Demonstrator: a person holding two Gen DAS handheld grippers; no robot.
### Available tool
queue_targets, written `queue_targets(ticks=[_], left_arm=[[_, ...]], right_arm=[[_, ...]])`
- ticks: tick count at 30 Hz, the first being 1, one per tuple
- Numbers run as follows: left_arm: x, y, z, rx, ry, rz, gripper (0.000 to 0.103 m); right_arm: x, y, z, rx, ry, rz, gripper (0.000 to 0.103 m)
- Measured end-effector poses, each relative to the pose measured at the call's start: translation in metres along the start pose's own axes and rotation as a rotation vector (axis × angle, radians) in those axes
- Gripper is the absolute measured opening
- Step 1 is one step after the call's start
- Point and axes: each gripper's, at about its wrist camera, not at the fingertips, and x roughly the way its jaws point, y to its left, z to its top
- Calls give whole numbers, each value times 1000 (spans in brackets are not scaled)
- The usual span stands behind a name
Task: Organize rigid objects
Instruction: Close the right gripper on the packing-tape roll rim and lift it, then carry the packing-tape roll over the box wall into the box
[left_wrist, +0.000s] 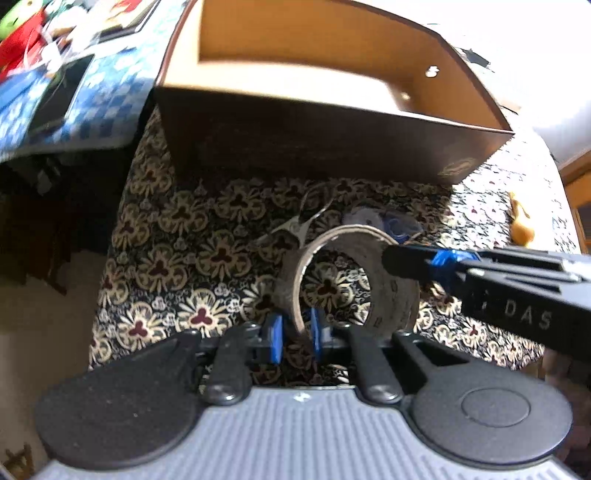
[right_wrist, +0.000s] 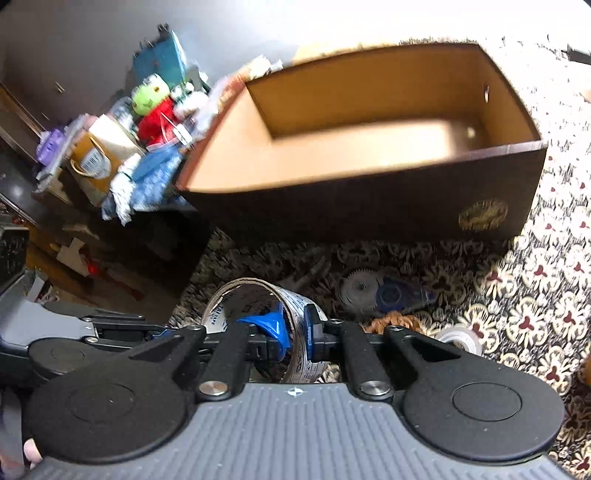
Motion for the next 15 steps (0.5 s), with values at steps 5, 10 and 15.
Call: queue_targets(ticks=[5,10,15], left_arm=[[-36,-6,12,81,-76,-27,11],[-70,-15,50,150,-197,-48,9],[-78,-24,107,220,-299,-15,6]], right_arm=[[-39,11,21,-20,-138,21,0],[-63,24,62,-102,-298,-6,0],[-49,25,105,-149,-360,-44,0]])
